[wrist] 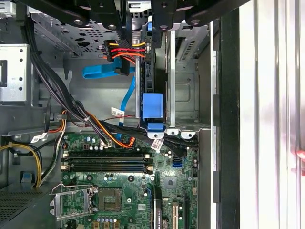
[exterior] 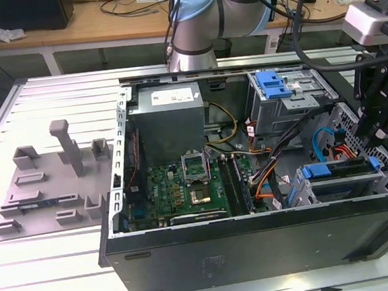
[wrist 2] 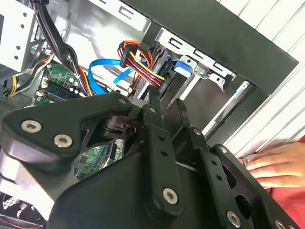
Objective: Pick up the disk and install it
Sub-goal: 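Insert the second disk wire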
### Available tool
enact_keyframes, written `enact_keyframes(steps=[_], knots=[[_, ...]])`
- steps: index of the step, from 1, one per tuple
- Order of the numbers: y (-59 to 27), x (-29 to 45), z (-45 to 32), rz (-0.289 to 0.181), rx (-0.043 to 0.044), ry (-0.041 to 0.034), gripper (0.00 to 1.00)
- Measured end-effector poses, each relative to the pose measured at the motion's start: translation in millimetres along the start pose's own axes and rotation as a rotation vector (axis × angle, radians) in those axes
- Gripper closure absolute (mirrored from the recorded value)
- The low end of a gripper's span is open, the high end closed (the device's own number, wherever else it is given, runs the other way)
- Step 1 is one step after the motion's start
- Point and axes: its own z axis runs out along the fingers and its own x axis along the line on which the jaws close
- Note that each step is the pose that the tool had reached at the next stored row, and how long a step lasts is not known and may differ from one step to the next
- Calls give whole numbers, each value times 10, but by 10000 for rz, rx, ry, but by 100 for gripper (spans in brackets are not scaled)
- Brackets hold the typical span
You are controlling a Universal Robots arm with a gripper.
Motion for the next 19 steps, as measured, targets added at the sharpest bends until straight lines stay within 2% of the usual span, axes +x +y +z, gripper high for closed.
enact_keyframes(steps=[3,4,5,7,8,12,14,15,16,17,19], knots=[[0,-1,0,0,0,1,69],[-3,-28,0,-1,0,12,69],[-3,-75,-1,-1,0,215,69],[-3,-132,-2,-27,-1,693,69],[-4,-166,-2,-59,2,782,69],[-4,-327,-4,-288,13,812,69],[-4,-375,-5,-471,22,823,69],[-4,-401,-5,-681,32,867,69],[-3,-413,-5,-860,40,927,69],[3,-417,-5,-982,46,956,69],[14,-417,-5,-1011,47,956,69]])
